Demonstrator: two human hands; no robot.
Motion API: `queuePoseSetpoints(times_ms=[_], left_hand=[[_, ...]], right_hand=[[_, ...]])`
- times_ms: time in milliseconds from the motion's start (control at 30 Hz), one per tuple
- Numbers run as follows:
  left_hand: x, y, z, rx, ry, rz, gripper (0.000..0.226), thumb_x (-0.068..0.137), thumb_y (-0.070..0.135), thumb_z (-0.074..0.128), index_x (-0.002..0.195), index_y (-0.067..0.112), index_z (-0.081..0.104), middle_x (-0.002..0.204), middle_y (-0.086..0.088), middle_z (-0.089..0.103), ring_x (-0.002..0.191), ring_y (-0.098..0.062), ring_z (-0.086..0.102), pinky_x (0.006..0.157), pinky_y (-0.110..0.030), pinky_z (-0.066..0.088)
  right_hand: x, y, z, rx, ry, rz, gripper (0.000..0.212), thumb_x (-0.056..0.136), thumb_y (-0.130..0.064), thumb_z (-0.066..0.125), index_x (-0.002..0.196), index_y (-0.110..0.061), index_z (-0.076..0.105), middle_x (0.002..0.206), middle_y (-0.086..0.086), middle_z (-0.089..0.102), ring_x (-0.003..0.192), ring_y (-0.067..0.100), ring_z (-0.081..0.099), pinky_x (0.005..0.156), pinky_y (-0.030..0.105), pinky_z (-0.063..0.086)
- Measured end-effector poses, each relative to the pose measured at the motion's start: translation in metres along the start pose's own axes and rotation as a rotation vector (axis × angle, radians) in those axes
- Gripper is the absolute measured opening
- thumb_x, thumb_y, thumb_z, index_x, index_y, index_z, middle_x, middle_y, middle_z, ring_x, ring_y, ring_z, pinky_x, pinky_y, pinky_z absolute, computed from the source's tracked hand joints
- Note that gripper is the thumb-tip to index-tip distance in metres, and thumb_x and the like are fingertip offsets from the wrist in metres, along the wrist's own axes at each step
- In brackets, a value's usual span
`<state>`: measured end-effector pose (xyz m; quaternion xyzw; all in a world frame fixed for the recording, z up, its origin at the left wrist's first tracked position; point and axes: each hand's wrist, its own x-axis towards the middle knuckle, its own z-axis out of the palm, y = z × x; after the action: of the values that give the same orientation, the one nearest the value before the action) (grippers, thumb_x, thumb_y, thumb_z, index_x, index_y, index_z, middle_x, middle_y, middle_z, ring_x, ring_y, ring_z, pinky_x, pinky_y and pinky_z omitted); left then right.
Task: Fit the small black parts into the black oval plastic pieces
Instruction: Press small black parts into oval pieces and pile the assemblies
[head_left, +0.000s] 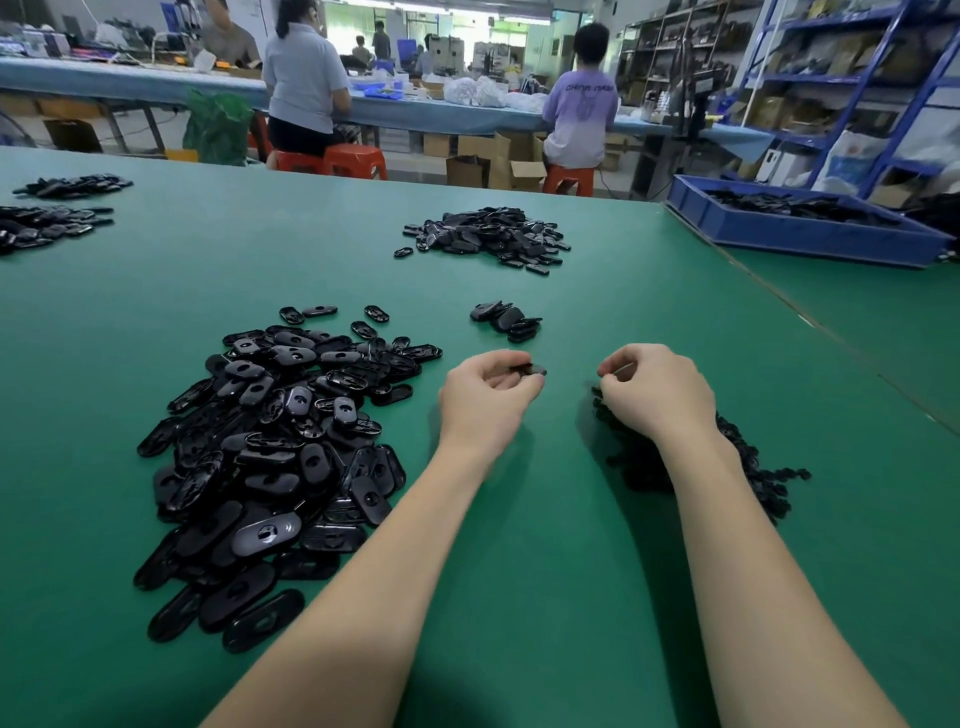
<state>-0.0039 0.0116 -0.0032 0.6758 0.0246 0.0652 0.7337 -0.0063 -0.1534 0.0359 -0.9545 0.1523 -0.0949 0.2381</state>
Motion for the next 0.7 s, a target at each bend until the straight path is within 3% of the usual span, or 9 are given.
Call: queuePoseSetpoints(times_ms=[100, 300, 467, 700], left_hand=[[0.0001, -0.001, 0.0001, 0.036, 0.005, 0.009, 0.013, 0.083, 0.012, 0.078, 0.092, 0.021, 0.077, 0.092, 0.005, 0.078, 0.09, -0.001, 0.072, 0.083, -0.016, 0.054], [0.005, -0.0025, -0.0036, 0.048, -0.038, -0.016, 0.024, 0.086, 0.004, 0.071, 0.084, 0.026, 0.076, 0.079, 0.015, 0.075, 0.075, 0.004, 0.068, 0.07, -0.013, 0.049], [0.0047, -0.0023, -0.0014, -0.123, -0.04, -0.053, 0.02, 0.087, -0.006, 0.069, 0.083, 0.014, 0.071, 0.092, -0.007, 0.073, 0.069, -0.01, 0.071, 0.085, -0.03, 0.059], [0.0075, -0.0013, -0.0007, -0.212, -0.012, -0.086, 0.02, 0.089, -0.007, 0.067, 0.08, 0.011, 0.065, 0.091, -0.011, 0.07, 0.065, -0.012, 0.071, 0.078, -0.023, 0.06]], right_hand=[[-0.0013, 0.0007, -0.0007, -0.085, -0.051, 0.015, 0.022, 0.088, -0.023, 0.062, 0.103, -0.034, 0.072, 0.112, -0.006, 0.073, 0.107, 0.024, 0.063, 0.076, 0.029, 0.043], [-0.0008, 0.0005, 0.001, -0.117, -0.076, 0.032, 0.014, 0.087, -0.024, 0.067, 0.094, -0.034, 0.076, 0.11, -0.004, 0.074, 0.102, 0.025, 0.065, 0.076, 0.029, 0.046], [-0.002, -0.0015, 0.003, -0.134, -0.054, 0.043, 0.014, 0.087, -0.025, 0.068, 0.094, -0.033, 0.076, 0.109, -0.002, 0.074, 0.102, 0.027, 0.065, 0.075, 0.028, 0.043], [-0.0039, -0.0046, 0.0047, -0.158, -0.058, -0.009, 0.013, 0.089, -0.022, 0.063, 0.094, -0.031, 0.071, 0.11, -0.004, 0.072, 0.106, 0.025, 0.063, 0.076, 0.029, 0.044]])
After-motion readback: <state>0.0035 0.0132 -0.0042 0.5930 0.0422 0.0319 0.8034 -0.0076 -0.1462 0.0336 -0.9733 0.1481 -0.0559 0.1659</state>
